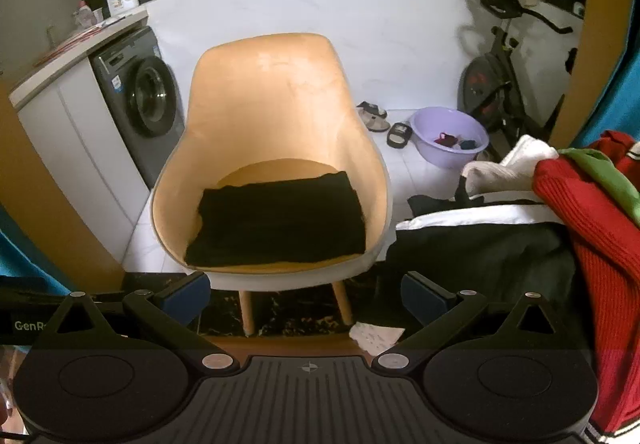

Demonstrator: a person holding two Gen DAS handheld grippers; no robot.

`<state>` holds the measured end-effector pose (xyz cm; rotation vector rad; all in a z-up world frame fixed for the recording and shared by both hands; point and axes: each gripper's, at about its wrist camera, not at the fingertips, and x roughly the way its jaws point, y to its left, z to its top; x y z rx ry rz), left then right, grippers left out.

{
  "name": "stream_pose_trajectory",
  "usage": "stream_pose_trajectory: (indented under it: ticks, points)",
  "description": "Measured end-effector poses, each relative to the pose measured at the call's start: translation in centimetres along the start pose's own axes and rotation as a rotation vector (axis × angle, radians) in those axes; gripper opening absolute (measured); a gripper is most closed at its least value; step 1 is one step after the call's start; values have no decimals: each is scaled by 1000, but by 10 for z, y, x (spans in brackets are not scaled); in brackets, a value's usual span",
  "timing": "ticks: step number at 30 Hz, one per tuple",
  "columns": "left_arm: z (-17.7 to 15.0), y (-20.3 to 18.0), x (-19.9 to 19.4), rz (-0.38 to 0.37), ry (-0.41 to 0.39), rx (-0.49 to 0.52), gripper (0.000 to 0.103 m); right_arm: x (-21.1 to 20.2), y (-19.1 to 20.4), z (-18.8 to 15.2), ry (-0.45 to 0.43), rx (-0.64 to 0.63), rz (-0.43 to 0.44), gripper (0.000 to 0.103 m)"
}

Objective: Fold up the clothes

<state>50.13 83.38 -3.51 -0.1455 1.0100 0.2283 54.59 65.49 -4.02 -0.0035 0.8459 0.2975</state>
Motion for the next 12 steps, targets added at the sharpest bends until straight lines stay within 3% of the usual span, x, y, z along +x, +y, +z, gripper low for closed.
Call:
stream_pose_trajectory:
  ticks: [12]
  points:
    - [1, -2, 2, -16, -5, 25, 103, -1, 1, -3, -2, 10, -7, 102]
